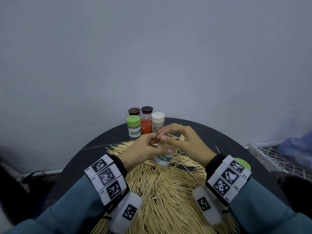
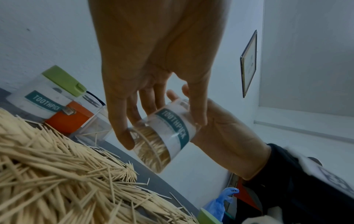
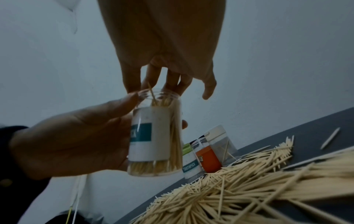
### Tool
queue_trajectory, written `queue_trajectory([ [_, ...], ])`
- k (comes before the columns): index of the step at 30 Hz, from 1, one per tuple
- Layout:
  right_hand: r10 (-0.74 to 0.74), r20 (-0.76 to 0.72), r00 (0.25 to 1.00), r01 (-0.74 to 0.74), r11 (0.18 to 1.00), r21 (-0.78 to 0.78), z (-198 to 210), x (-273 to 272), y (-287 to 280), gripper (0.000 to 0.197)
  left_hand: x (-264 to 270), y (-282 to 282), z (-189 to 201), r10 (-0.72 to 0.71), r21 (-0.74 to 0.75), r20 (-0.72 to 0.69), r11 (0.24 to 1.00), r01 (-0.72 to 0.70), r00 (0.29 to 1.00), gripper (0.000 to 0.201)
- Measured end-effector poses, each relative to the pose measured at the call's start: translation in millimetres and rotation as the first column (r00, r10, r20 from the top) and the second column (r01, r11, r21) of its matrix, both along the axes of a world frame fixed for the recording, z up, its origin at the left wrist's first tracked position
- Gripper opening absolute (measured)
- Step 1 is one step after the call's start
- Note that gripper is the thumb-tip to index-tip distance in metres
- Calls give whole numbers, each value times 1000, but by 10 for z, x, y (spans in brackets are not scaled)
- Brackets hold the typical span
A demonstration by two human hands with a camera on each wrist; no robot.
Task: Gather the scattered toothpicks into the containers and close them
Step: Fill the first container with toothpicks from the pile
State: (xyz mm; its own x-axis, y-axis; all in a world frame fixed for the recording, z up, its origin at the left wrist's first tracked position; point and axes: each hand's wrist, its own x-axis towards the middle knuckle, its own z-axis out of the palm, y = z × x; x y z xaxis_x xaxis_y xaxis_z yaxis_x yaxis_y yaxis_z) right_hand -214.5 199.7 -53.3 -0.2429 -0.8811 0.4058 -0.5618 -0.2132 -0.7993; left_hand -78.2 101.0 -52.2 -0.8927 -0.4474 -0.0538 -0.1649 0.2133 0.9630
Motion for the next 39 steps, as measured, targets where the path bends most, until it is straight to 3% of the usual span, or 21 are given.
queue_trajectory([
  [3,-62,101,993,67,997,-48,27,-62,8,10,-2,-23,3,18,14,-18,1000,-18,1000,69],
  [6,-128,125,984,140,986,-91,56,-122,31,5,-1,-46,7,38,23,-29,999,-37,999,66],
  [16,-102,-26,994,103,995,6,87,-114,60,14,5,-69,8,113,46,-67,993,-110,991,60],
  [20,-92,-148,985,98,995,33,86,-134,62,4,3,-77,2,109,33,-54,994,-107,993,59],
  [24,-111,-106,988,109,994,-24,112,-164,77,9,-5,-78,0,108,-65,-38,992,-110,993,48],
  [29,-107,-20,994,106,994,-31,143,-169,97,22,-9,-61,-6,48,-226,-3,973,-47,999,55],
  [33,-41,-98,994,46,998,53,173,-139,117,27,0,-69,0,54,-290,-5,955,-53,999,56],
  [39,-154,-189,970,159,987,10,177,-120,127,25,6,-27,25,44,-332,-5,942,-43,999,51],
])
